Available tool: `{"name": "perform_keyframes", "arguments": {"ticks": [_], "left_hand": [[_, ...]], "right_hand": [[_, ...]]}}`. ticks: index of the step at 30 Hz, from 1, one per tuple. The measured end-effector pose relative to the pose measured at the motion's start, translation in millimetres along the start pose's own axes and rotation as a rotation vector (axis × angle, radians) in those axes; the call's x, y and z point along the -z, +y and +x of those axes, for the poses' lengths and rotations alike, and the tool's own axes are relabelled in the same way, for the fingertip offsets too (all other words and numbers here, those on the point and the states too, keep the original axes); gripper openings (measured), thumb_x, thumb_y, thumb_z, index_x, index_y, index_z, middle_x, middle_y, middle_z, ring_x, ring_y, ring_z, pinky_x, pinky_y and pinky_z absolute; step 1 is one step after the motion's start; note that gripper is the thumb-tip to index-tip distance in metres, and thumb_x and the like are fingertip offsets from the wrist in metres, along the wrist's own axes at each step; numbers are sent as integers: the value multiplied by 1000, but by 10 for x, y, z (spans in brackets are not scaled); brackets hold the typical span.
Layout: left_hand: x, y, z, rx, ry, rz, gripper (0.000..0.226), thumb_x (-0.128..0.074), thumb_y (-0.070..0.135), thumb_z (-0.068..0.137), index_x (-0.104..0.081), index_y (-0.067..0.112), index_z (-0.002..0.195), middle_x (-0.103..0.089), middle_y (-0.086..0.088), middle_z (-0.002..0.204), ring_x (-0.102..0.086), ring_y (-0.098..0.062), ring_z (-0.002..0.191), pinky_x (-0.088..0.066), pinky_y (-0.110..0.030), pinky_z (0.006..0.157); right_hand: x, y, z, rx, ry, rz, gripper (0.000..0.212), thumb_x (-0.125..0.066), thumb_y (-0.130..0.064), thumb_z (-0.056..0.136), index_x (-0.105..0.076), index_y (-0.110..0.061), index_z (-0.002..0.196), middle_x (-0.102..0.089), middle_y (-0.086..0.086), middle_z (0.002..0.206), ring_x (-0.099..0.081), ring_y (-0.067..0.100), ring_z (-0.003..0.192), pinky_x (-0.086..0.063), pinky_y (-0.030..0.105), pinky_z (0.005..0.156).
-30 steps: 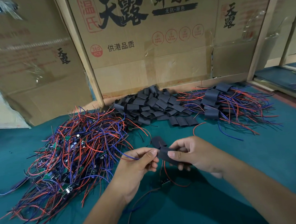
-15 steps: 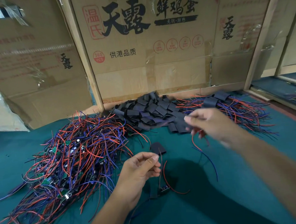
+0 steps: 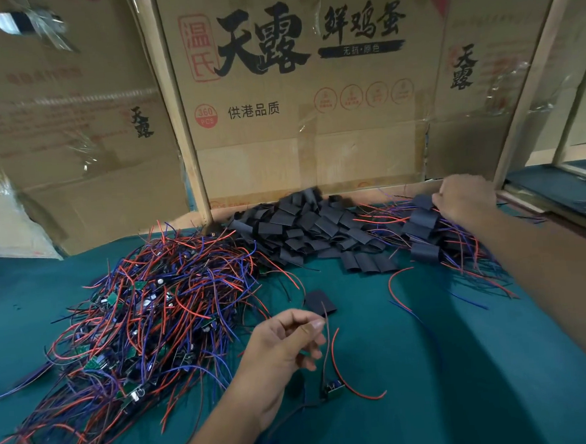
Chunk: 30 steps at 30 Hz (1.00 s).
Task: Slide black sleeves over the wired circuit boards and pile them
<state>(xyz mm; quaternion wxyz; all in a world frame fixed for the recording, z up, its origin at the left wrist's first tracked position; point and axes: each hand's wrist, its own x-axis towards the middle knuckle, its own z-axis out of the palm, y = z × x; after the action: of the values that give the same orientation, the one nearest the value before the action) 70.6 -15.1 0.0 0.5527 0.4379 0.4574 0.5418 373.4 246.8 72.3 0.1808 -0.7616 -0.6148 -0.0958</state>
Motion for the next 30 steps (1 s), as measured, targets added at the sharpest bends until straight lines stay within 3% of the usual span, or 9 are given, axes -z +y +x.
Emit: {"name": "perform_keyframes", "arguments": {"ticks": [3, 5, 9, 11, 14, 17, 20, 27, 30], "left_hand": [[-2, 7, 6, 11, 21, -3, 5, -64, 7, 92, -67, 4, 88, -61, -8, 70, -52, -15, 57, -42, -23, 51], [-12, 22, 2, 19, 33, -7, 7, -64, 7, 93, -67, 5, 87, -60, -8, 69, -51, -15, 55, -41, -23, 51], [-45, 56, -11, 38, 97, -11, 10, -58, 4, 96, -65, 3, 88, -57, -8, 66, -46, -15, 52, -38, -22, 48], [-50, 61, -10, 60, 157, -28, 15, -53, 1, 97, -63, 2, 86, -54, -9, 65, -43, -16, 51, -35, -22, 46], [-43, 69, -24, 83, 202, -11, 27, -41, -6, 96, -61, 2, 79, -54, -10, 62, -42, -21, 55, -35, -27, 50], [8, 84, -37, 93, 220, -80, 33, -33, -6, 96, -65, 1, 89, -61, -18, 75, -49, -30, 71, -40, -38, 64], [67, 67, -17, 173, 261, -247, 28, -35, 5, 102, -63, 5, 102, -67, -10, 80, -63, -22, 67, -52, -31, 59], [147, -34, 57, 256, 346, -427, 27, -37, 19, 107, -61, 12, 117, -71, -2, 84, -68, -16, 72, -54, -28, 60], [197, -29, 71, 309, 365, -468, 29, -39, 26, 107, -59, 13, 123, -67, -3, 90, -63, -18, 77, -50, -31, 64]], "right_hand": [[72, -123, -127, -25, 170, 240, 22, -58, -25, 93, -67, -7, 103, -64, 21, 109, -57, 40, 105, -47, 45, 92], [225, -369, -368, -7, 236, 574, 12, -57, -18, 93, -66, -12, 99, -69, 14, 103, -61, 30, 92, -48, 36, 82], [473, -1191, -1268, 283, -1, 835, 8, -58, -21, 93, -65, -23, 88, -70, -4, 85, -60, 11, 67, -46, 26, 60], [454, -1605, -1776, 504, -198, 808, 9, -60, -25, 93, -67, -23, 88, -70, -8, 82, -64, 12, 71, -51, 28, 65], [320, -2050, -2287, 631, -360, 722, 10, -57, -26, 94, -65, -21, 90, -69, -5, 87, -64, 18, 79, -54, 36, 71], [196, -2265, -2467, 692, -351, 620, 8, -57, -24, 95, -63, -20, 95, -69, -1, 94, -63, 22, 87, -53, 36, 74], [178, -2377, -2539, 801, -315, 624, 7, -57, -23, 95, -61, -19, 91, -69, -1, 85, -62, 22, 78, -50, 34, 66], [133, -2580, -2531, 1005, -327, 349, 24, -69, -36, 89, -62, -19, 105, -54, -6, 73, -53, 21, 73, -36, 31, 59], [177, -2724, -2572, 1095, -286, 142, 34, -70, -46, 86, -58, -15, 93, -57, 0, 75, -57, 23, 67, -38, 30, 52]]}}
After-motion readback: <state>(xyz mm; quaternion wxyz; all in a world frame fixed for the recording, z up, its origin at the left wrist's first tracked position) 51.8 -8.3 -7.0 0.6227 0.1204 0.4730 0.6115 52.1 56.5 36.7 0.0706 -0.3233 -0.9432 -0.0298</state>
